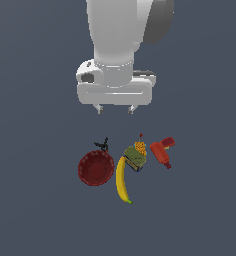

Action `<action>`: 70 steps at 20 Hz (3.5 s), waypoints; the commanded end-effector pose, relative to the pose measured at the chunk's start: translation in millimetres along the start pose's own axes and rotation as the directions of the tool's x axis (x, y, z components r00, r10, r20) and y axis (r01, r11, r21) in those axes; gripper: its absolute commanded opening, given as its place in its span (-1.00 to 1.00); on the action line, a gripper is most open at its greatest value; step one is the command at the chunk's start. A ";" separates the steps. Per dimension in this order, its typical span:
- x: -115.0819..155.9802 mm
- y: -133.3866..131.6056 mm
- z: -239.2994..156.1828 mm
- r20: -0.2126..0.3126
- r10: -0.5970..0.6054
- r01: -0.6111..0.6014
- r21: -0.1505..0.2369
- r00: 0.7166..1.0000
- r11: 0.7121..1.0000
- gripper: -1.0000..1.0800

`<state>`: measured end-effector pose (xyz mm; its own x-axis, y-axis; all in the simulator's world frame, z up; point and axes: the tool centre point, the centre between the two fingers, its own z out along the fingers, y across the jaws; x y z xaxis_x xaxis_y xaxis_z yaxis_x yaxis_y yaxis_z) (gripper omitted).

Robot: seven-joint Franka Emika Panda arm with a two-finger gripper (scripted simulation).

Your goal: Pick up a designated object from a clutter of objects.

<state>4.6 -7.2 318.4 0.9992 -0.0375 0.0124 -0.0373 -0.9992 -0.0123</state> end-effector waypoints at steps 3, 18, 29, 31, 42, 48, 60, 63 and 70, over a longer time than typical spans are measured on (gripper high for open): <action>1.0 -8.5 17.3 0.002 -0.002 0.002 0.000 1.000 1.000 0.92; -16.4 -71.0 147.1 0.008 -0.017 0.017 -0.005 1.000 1.000 0.92; -54.6 -107.6 231.1 0.012 -0.027 0.028 -0.010 1.000 1.000 0.92; -59.7 -110.6 239.3 0.012 -0.028 0.028 -0.011 1.000 1.000 0.92; -68.8 -116.0 253.8 0.014 -0.031 0.031 -0.012 0.999 0.999 0.92; -69.8 -115.9 269.9 0.014 -0.031 0.031 -0.012 0.999 0.999 0.92; -70.5 -115.7 304.0 0.013 -0.030 0.031 -0.012 0.999 0.999 0.92; -70.5 -115.7 304.0 0.013 -0.030 0.031 -0.012 0.999 0.999 -1.00; -70.5 -115.7 304.0 0.013 -0.030 0.031 -0.012 0.999 0.999 -1.00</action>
<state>-55.8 115.4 22.4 0.9999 -0.0047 0.0093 -0.0047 -1.0000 -0.0017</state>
